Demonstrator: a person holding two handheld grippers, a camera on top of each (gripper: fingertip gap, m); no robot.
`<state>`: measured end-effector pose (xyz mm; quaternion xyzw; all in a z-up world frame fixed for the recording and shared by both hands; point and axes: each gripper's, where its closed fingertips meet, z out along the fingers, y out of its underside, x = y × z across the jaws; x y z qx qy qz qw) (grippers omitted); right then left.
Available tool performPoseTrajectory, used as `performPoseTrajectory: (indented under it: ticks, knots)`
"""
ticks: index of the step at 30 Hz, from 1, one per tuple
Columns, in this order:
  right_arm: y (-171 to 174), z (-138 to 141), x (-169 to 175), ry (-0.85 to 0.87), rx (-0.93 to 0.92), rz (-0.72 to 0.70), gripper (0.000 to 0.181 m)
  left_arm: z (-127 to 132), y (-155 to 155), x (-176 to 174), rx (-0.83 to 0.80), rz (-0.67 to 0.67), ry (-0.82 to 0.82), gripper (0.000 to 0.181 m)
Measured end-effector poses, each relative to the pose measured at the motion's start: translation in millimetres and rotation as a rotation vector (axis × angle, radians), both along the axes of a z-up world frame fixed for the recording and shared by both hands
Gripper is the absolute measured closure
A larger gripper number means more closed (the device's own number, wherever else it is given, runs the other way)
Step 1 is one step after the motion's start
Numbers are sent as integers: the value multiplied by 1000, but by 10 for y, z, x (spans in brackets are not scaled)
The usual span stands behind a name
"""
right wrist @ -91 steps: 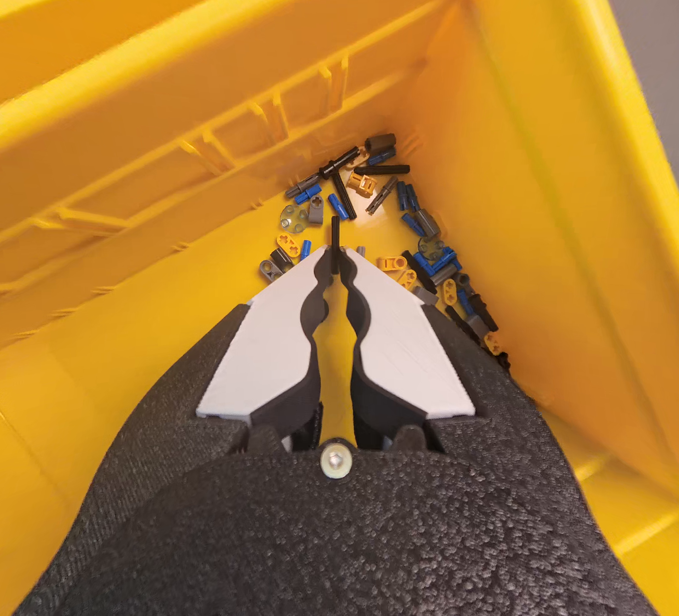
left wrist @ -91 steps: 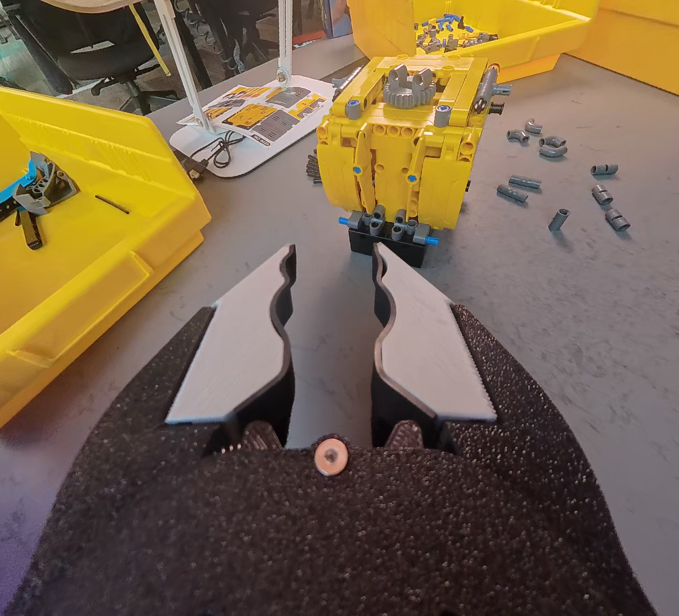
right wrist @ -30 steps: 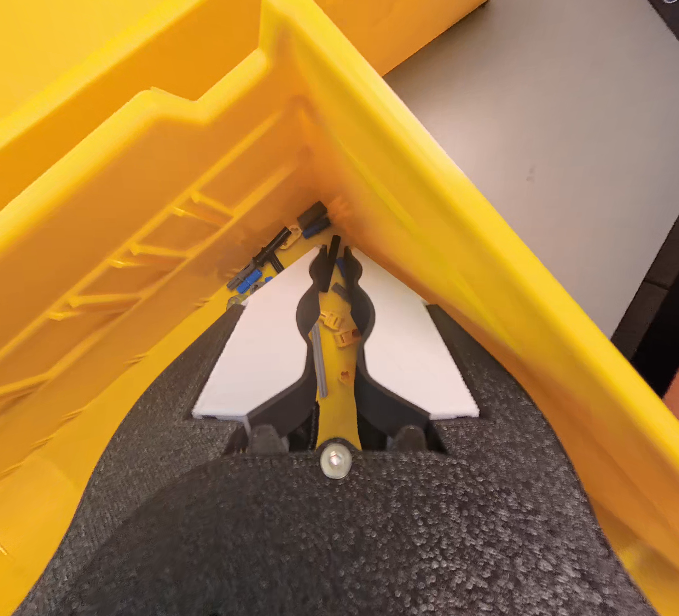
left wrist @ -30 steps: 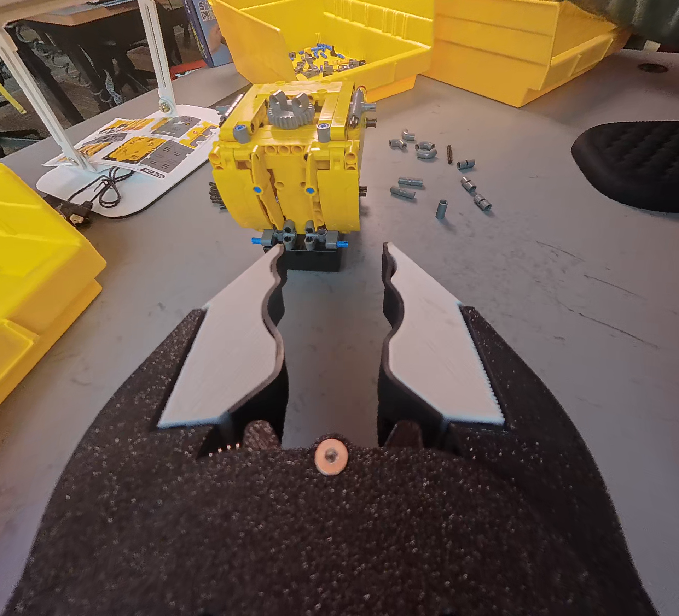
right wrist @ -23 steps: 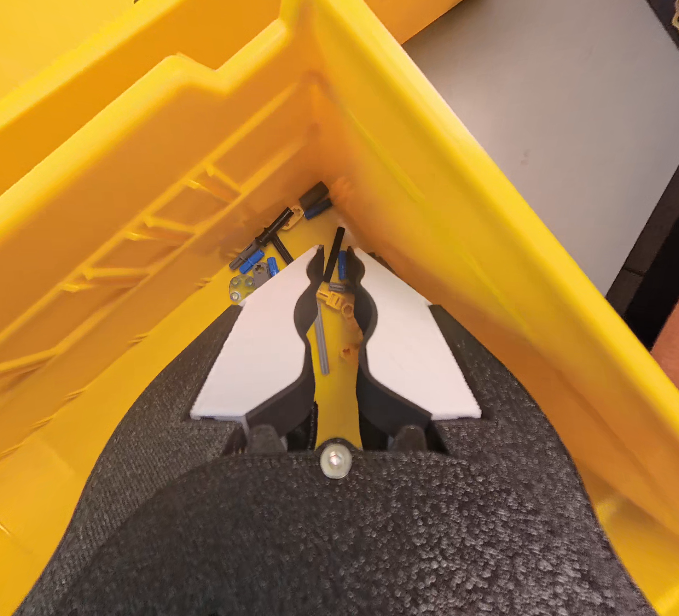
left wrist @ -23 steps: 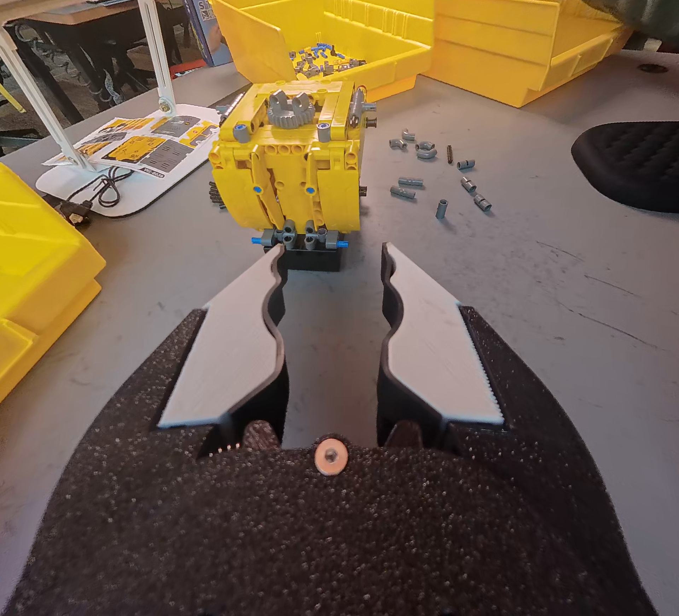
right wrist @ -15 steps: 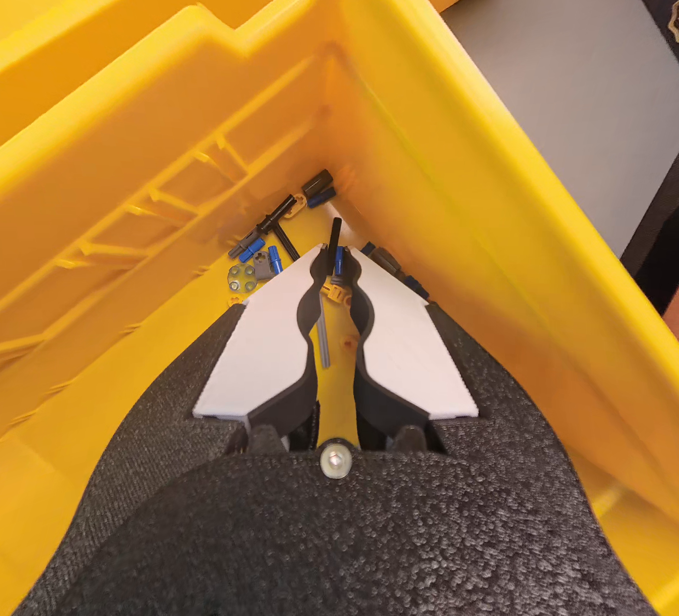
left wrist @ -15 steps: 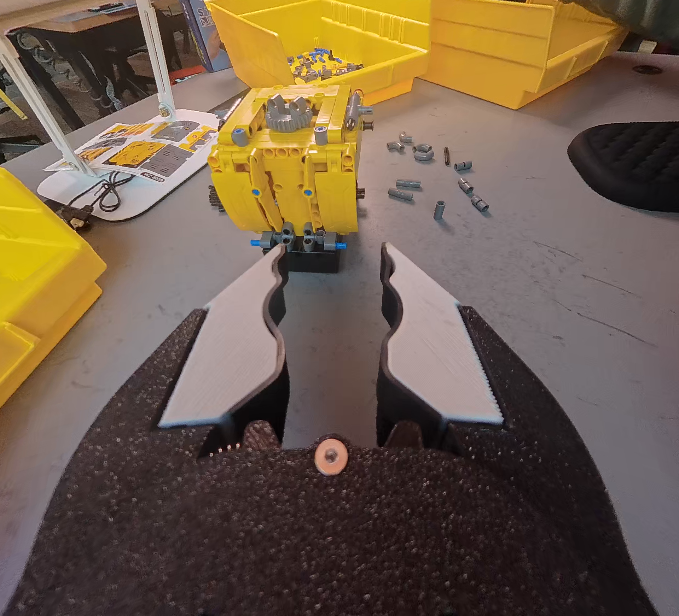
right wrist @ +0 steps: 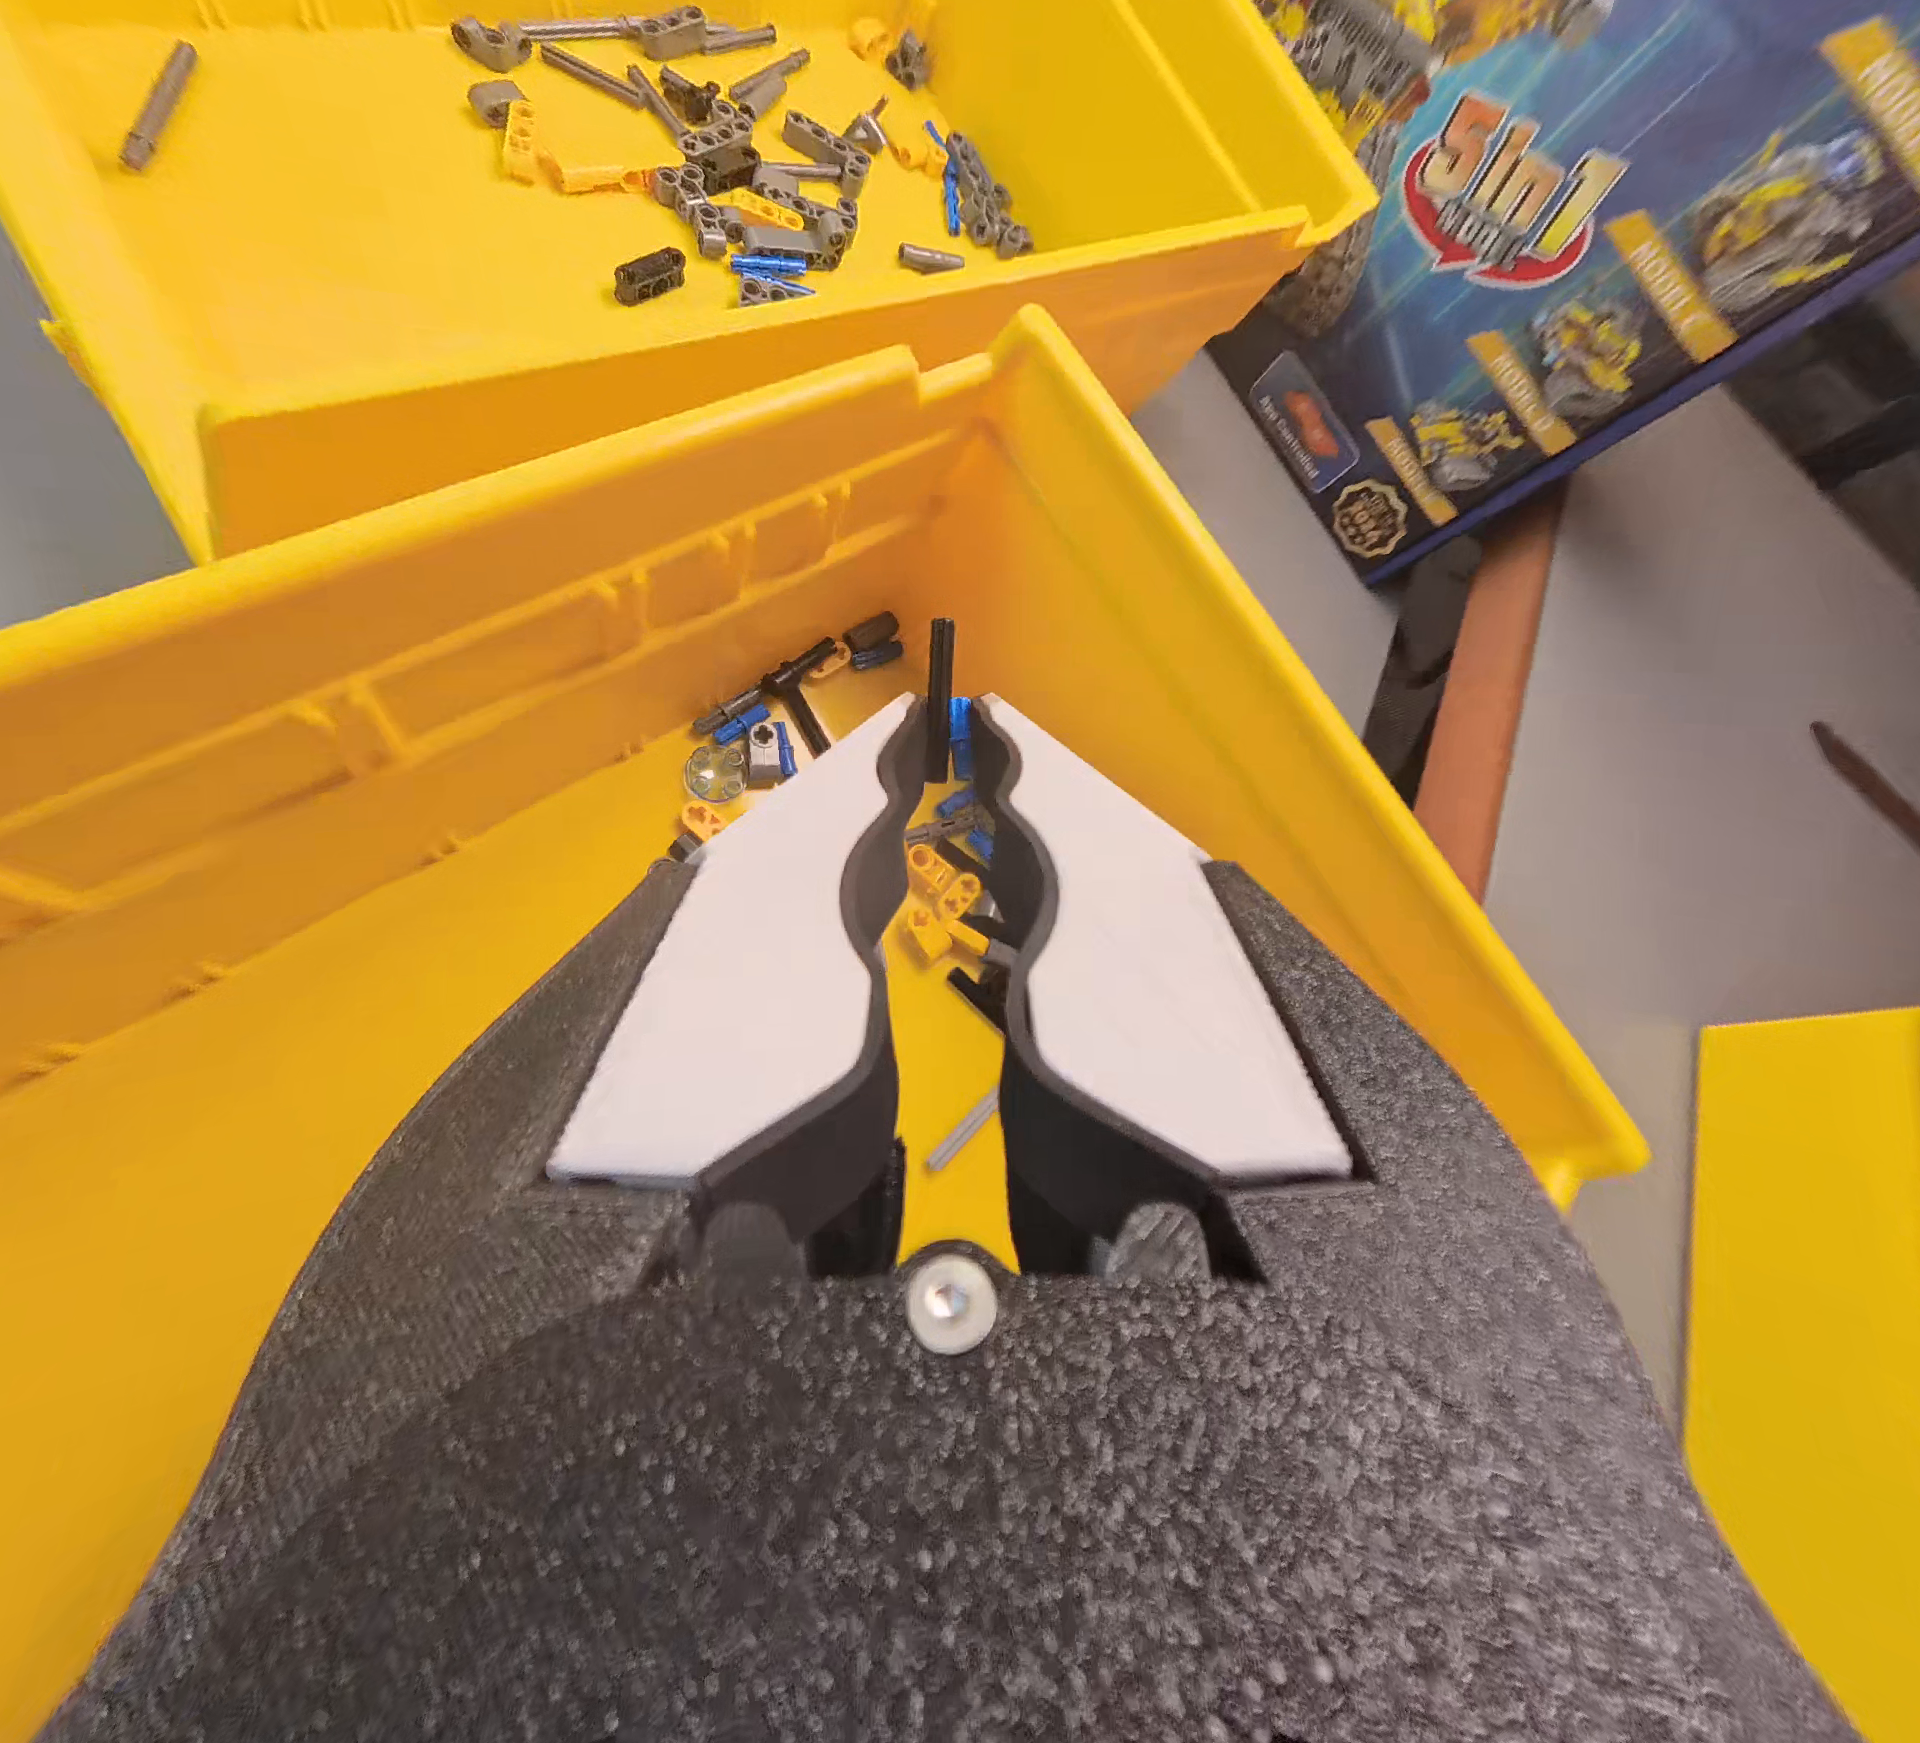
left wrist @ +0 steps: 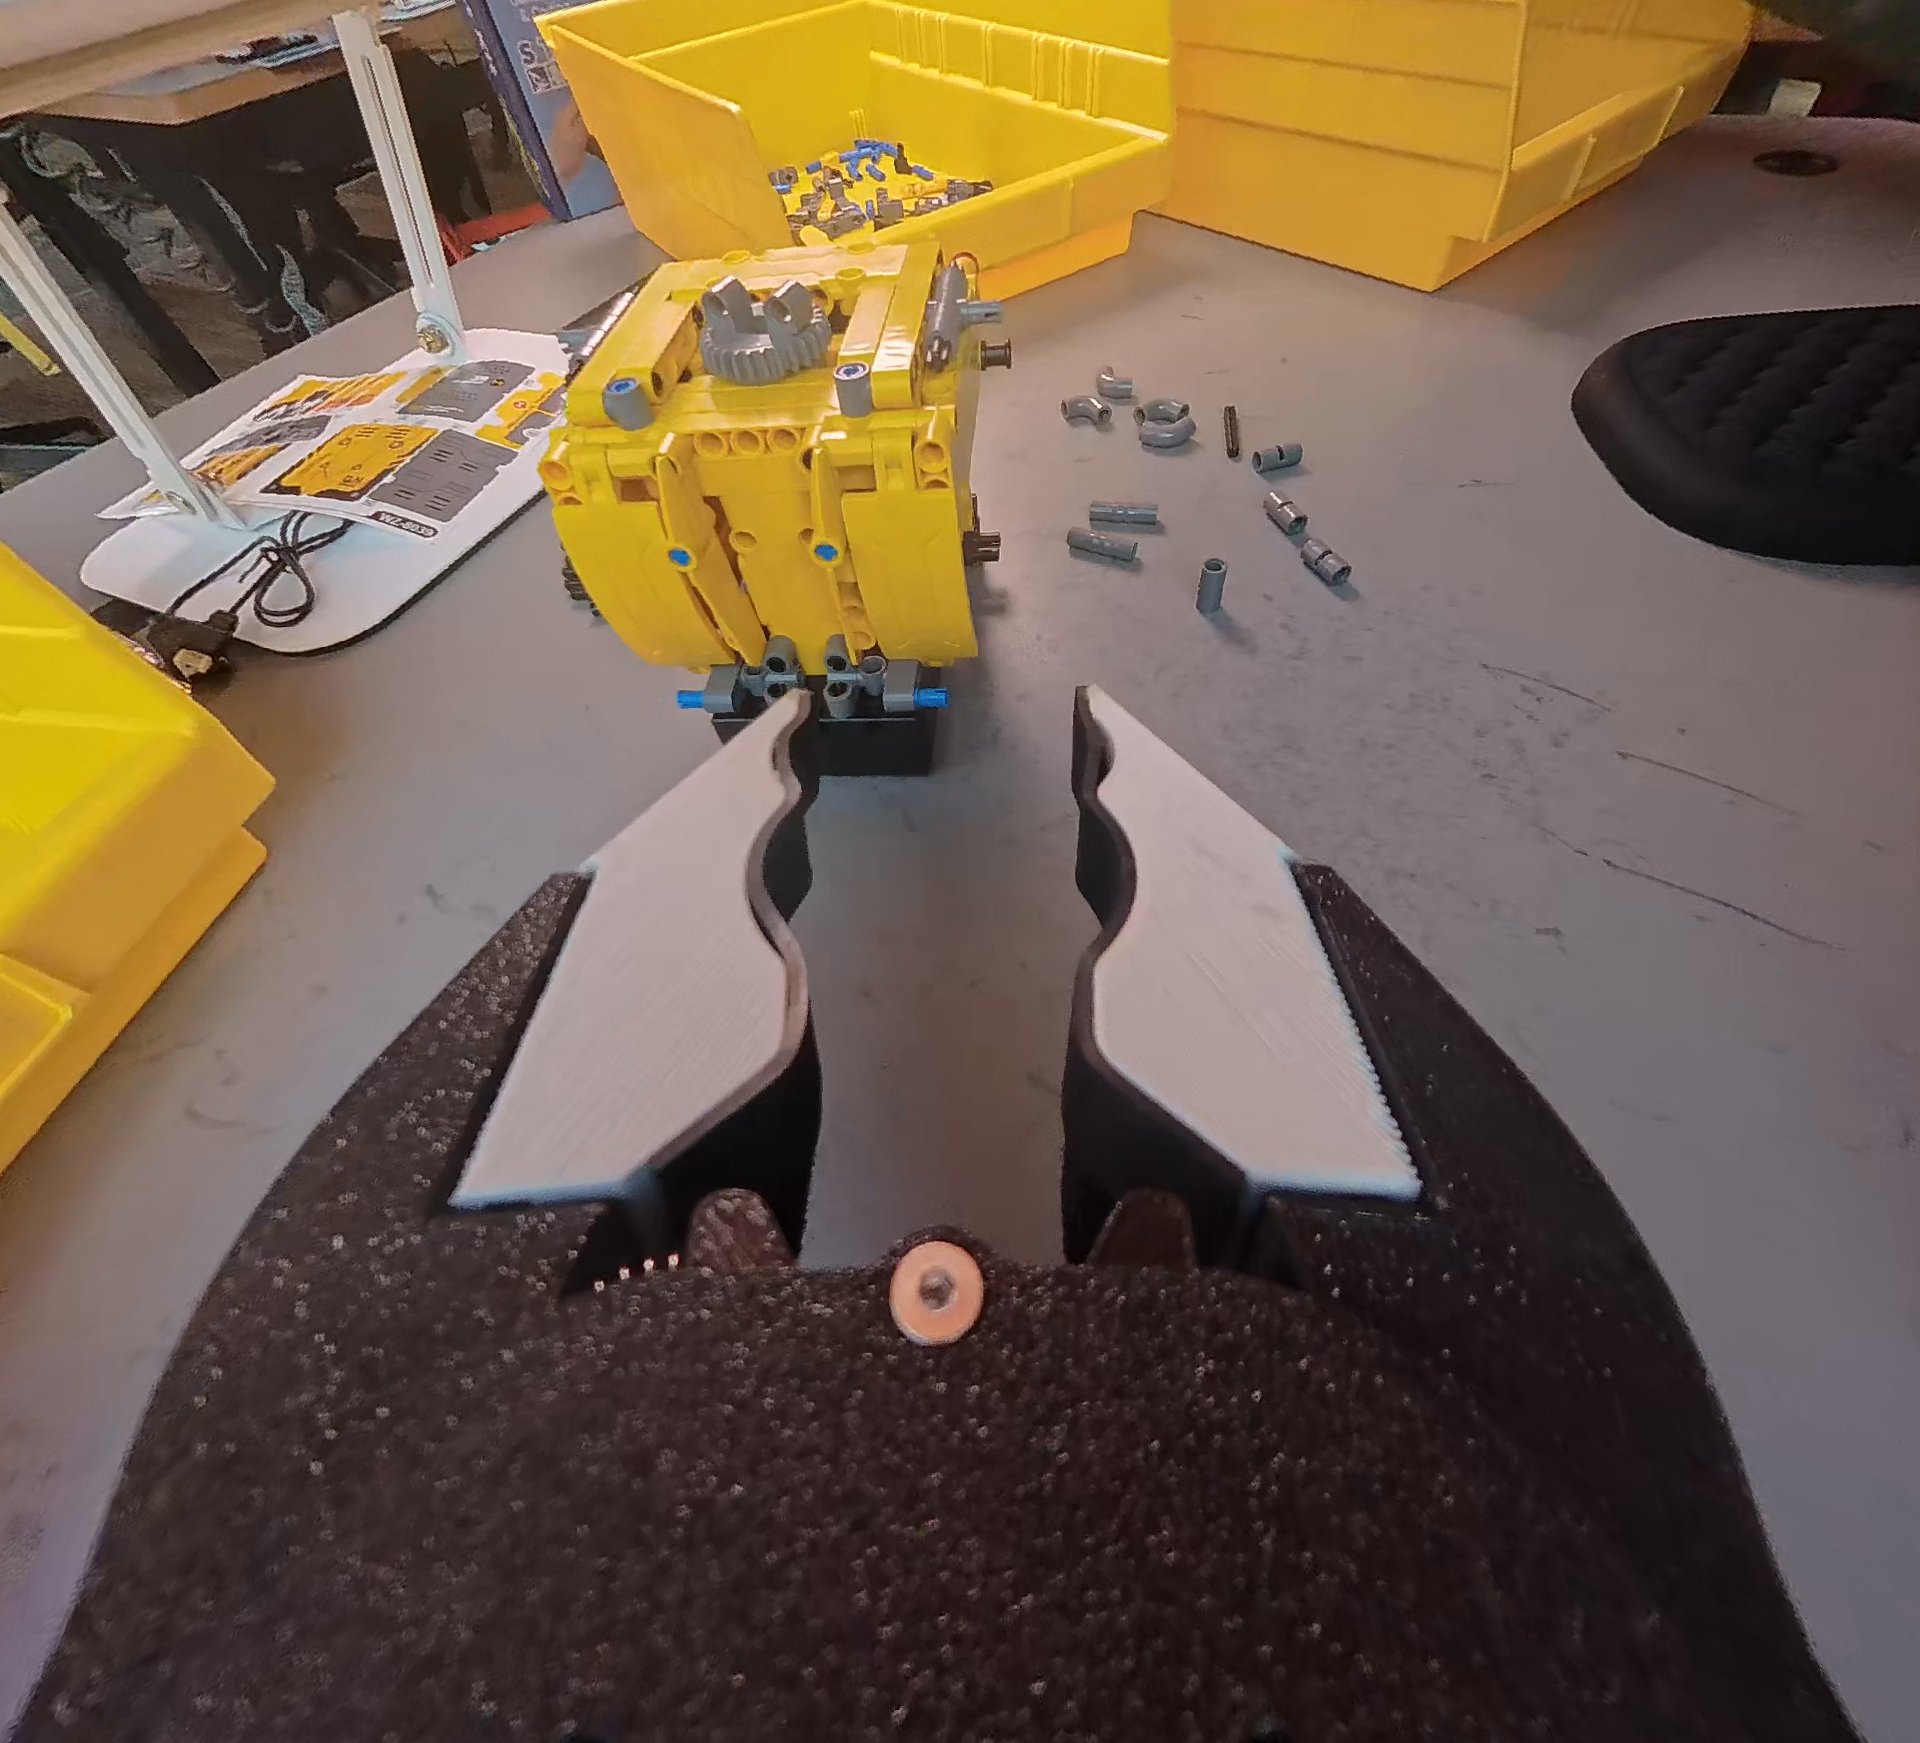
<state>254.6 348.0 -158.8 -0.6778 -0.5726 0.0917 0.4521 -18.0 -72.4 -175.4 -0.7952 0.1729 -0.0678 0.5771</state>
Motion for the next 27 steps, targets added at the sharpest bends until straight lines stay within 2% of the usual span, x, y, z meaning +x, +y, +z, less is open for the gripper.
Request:
performPoseTrajectory:
  ticks: [3, 5, 10, 13, 20, 24, 27]
  knots:
    - [-145, 24, 50, -54, 153, 22, 174, -6, 1, 38, -3, -11, 4, 133]
    - [-262, -81, 60, -111, 203, 64, 173, -10, 5, 65, -4, -19, 7, 133]
    - [-440, -570, 138, -254, 37, 80, 173, -19, 1, 109, -6, -31, 18, 133]
    - [-537, -745, 202, -325, -89, 75, 173, -20, -7, 114, -6, -30, 21, 134]
    - [-512, -725, 227, -319, -173, 45, 167, -22, -5, 108, -9, -30, 14, 134]
    - [-594, -666, 228, -302, -174, 74, 172, -23, -3, 101, -12, -28, 6, 134]
    - [-604, -727, 245, -302, -216, 66, 174, -31, 1, 102, -18, -29, 6, 134]
